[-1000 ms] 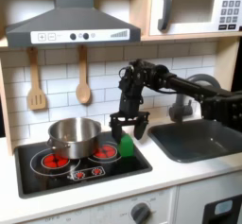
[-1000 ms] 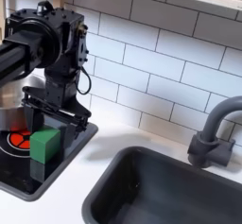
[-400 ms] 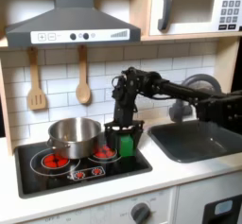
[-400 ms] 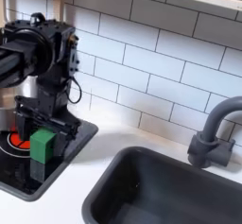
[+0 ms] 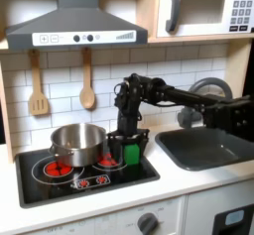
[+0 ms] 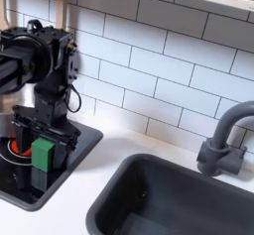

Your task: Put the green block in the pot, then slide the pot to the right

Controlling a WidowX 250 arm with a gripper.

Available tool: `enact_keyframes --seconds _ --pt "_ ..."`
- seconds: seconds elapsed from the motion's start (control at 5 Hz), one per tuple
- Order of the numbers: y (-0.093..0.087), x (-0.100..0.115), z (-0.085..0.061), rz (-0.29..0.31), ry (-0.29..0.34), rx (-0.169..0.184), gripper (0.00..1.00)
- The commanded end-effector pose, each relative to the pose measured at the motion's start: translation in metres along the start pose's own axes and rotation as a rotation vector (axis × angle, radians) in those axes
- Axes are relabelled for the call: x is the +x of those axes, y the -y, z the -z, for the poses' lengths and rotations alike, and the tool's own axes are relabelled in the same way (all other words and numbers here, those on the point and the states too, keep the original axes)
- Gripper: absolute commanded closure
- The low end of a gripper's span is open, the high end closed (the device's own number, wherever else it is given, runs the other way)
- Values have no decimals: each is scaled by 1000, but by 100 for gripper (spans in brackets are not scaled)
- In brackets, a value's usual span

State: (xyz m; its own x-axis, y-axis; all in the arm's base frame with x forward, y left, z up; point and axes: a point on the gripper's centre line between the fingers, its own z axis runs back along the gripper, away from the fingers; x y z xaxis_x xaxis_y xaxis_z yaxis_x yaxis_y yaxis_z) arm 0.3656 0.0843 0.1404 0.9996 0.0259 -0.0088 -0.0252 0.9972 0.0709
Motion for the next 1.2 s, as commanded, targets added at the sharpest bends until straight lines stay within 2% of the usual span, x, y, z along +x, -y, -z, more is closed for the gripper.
enact_keyframes --seconds 0.0,0.2,0.4,0.8,1.0 --pt "4 -4 6 27 -12 -25 0" --pt "5 -5 5 30 -8 -41 100" --pt "8 -8 0 37 9 -53 100" --pt "15 -15 -19 102 73 -73 100" --pt "14 -18 -41 86 113 -92 100"
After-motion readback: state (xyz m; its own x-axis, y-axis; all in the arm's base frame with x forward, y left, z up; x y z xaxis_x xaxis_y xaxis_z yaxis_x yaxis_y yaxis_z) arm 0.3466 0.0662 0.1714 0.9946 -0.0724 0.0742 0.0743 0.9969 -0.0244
